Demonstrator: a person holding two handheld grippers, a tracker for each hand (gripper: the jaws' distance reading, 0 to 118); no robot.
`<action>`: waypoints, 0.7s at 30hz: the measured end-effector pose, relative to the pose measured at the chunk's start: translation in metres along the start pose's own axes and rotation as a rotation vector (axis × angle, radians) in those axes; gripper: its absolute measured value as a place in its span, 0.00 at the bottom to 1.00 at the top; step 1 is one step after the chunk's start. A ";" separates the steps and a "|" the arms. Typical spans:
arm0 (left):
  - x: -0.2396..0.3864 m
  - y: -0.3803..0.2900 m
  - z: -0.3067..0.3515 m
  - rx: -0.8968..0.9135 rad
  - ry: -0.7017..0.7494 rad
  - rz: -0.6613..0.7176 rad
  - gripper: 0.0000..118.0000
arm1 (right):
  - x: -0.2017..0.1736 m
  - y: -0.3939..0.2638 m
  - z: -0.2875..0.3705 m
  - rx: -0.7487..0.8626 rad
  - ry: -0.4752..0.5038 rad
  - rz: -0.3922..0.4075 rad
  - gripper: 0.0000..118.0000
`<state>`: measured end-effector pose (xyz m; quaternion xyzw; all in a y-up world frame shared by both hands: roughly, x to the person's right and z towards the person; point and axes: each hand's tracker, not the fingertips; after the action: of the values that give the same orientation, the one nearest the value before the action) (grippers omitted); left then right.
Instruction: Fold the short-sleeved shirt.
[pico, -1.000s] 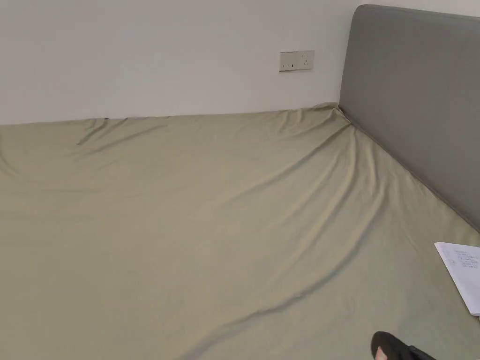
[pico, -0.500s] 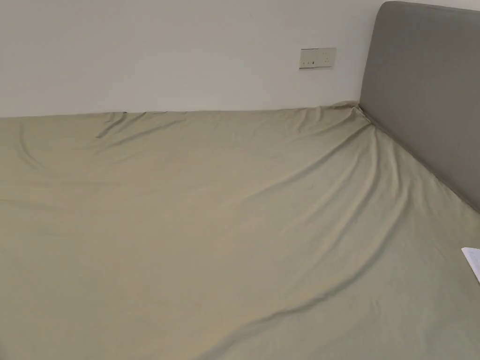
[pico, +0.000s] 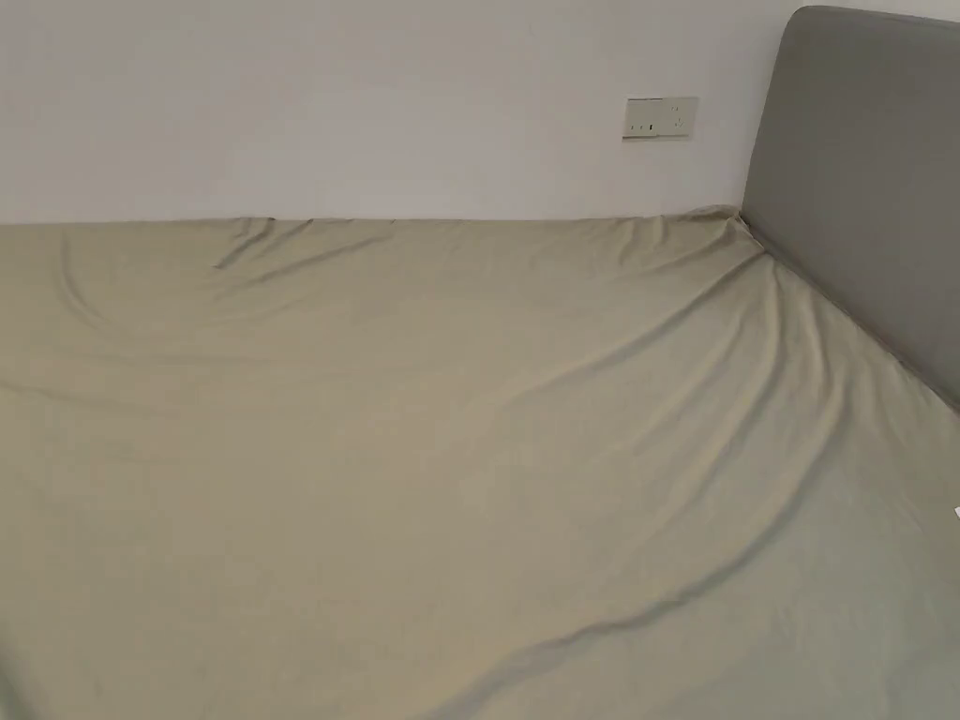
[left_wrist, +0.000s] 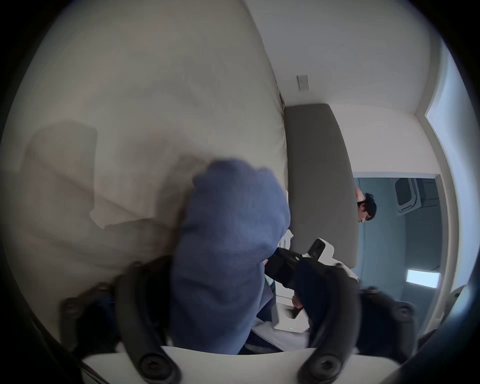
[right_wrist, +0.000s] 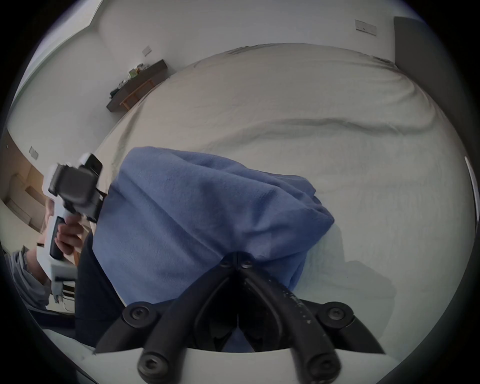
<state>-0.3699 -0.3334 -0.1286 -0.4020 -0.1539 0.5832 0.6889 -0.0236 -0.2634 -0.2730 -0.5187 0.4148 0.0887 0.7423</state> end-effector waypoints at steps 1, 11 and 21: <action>0.002 -0.001 -0.009 -0.025 0.012 -0.006 0.67 | 0.002 -0.002 0.000 0.011 0.008 -0.014 0.01; 0.048 0.012 0.023 0.000 0.243 -0.183 0.21 | 0.014 -0.018 0.071 0.391 0.048 -0.173 0.01; 0.025 0.063 0.233 0.303 0.429 -0.128 0.21 | -0.004 0.016 0.110 0.537 -0.003 -0.176 0.01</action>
<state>-0.5648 -0.2229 -0.0349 -0.3983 0.0594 0.4564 0.7934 0.0223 -0.1625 -0.2686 -0.3371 0.3757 -0.0885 0.8587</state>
